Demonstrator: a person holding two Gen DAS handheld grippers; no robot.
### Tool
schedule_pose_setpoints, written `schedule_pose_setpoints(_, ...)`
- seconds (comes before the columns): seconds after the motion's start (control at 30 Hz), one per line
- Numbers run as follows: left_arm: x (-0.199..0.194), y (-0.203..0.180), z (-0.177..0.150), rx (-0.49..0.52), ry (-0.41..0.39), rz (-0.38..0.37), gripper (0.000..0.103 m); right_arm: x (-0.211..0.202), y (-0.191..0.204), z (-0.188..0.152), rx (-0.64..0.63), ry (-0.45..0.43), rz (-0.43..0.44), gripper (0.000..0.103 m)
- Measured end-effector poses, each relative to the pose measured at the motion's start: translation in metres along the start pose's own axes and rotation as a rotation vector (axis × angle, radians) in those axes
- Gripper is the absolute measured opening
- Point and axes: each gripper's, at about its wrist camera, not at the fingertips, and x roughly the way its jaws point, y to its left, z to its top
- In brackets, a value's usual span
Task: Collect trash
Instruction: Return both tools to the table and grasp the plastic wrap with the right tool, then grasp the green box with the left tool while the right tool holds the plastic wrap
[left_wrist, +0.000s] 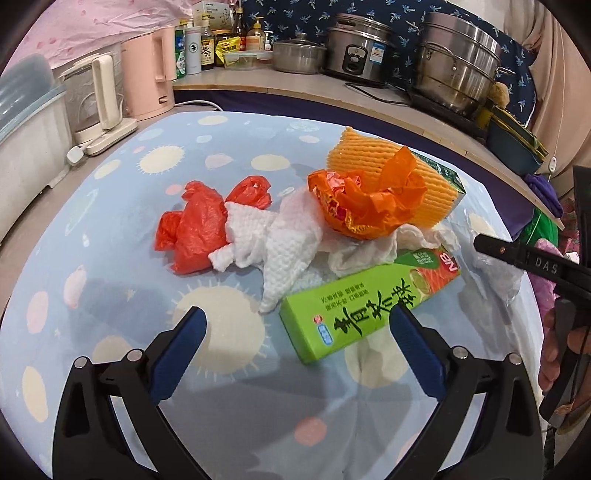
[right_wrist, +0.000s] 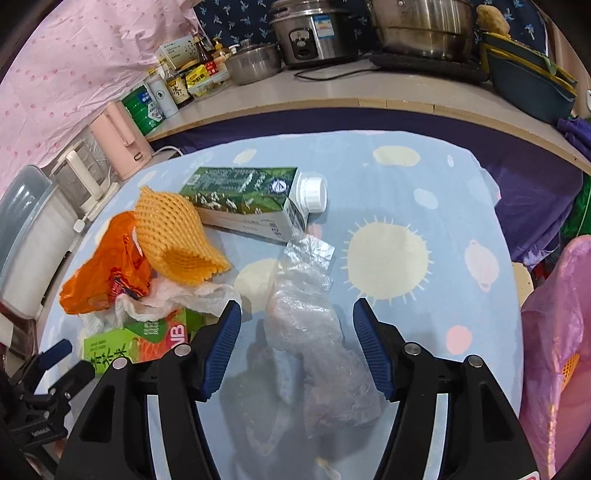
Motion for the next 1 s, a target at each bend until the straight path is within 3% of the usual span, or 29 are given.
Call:
schedule_pose_setpoints(0.07, 0.005, -0.001, 0.002, 0.009, -0.005, -0.009, 0.095, 0.004, 0.000, -0.002, -0.005, 0.017, 0.005, 0.036)
schedule_pose_setpoints(0.23, 0.014, -0.004, 0.004, 0.020, -0.007, -0.036, 0.095, 0.002, 0.000, -0.009, -0.007, 0.018, 0.009, 0.030)
schedule_pose_setpoints(0.37, 0.012, -0.012, 0.000, 0.042, -0.018, -0.058, 0.092, -0.011, 0.000, -0.015, -0.006, 0.003, 0.005, 0.028)
schedule_pose_setpoints(0.53, 0.007, -0.023, -0.009, 0.050, -0.014, -0.094, 0.074, -0.029, -0.003, -0.025, -0.017, -0.012, -0.019, 0.028)
schedule_pose_setpoints(0.77, -0.015, -0.048, -0.034, 0.094, -0.006, -0.181, 0.072, -0.053, -0.013, -0.042, 0.002, -0.018, -0.019, 0.028)
schedule_pose_setpoints(1.0, -0.006, -0.053, -0.030, 0.054, -0.004, -0.064, 0.078, -0.071, -0.015, -0.055, 0.010, -0.022, -0.004, 0.028)
